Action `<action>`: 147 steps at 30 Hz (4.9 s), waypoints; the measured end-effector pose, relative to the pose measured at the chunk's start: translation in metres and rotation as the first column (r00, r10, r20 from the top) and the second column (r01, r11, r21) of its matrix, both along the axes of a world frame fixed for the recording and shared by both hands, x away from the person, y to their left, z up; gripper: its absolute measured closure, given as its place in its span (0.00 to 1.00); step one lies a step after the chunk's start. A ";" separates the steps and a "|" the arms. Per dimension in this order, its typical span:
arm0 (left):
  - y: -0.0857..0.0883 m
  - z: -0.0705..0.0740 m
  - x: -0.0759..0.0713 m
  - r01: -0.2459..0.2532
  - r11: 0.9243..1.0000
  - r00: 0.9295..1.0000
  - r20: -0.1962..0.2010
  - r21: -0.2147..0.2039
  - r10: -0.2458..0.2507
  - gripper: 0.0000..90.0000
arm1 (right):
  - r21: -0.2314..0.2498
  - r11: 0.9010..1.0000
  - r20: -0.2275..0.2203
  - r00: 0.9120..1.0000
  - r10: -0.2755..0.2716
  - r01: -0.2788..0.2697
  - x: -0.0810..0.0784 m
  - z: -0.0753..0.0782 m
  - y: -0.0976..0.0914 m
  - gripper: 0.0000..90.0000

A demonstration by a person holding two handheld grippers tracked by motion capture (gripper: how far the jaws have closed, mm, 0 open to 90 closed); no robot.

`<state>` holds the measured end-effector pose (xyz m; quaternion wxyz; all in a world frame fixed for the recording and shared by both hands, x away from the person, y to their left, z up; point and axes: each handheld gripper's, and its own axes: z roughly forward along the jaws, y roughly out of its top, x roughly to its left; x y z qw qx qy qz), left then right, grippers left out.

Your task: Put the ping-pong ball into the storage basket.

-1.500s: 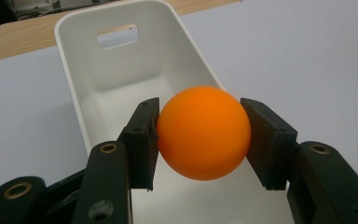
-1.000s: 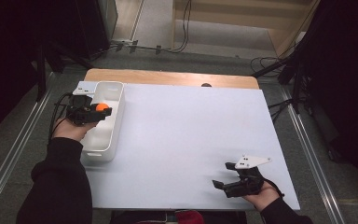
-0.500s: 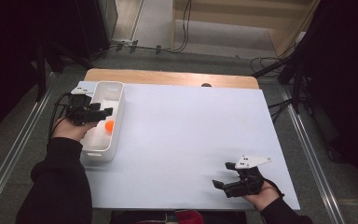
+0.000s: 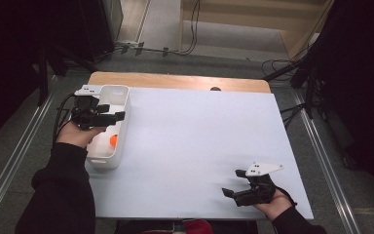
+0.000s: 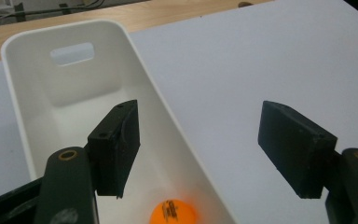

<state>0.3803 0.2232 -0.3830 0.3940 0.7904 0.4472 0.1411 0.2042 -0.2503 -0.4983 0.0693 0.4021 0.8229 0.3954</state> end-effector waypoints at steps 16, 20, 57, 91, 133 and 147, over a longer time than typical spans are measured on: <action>-0.020 0.008 -0.008 0.114 0.991 0.993 -0.026 -0.076 -0.117 0.31 | -0.001 1.000 -0.005 1.000 -0.003 0.003 -0.001 0.001 0.000 0.14; -0.025 0.008 -0.010 0.126 0.989 0.991 -0.026 -0.082 -0.129 0.31 | 0.000 1.000 -0.005 1.000 -0.002 0.002 -0.001 0.000 0.000 0.13; -0.080 -0.014 -0.022 0.251 0.966 0.965 -0.059 -0.061 -0.255 0.31 | 0.000 1.000 -0.006 1.000 0.000 0.000 -0.001 0.000 0.000 0.14; -0.100 -0.038 -0.037 0.310 0.950 0.948 -0.062 -0.038 -0.312 0.26 | -0.005 1.000 -0.004 1.000 0.008 -0.008 -0.001 0.000 0.000 0.14; -0.096 -0.063 -0.060 0.355 0.935 0.933 -0.049 -0.018 -0.356 0.26 | -0.007 1.000 -0.011 1.000 0.020 -0.020 -0.001 -0.001 0.001 0.14; -0.094 -0.067 -0.072 0.409 0.913 0.911 -0.053 -0.013 -0.409 0.26 | -0.009 1.000 -0.010 1.000 0.022 -0.022 -0.001 -0.001 0.002 0.14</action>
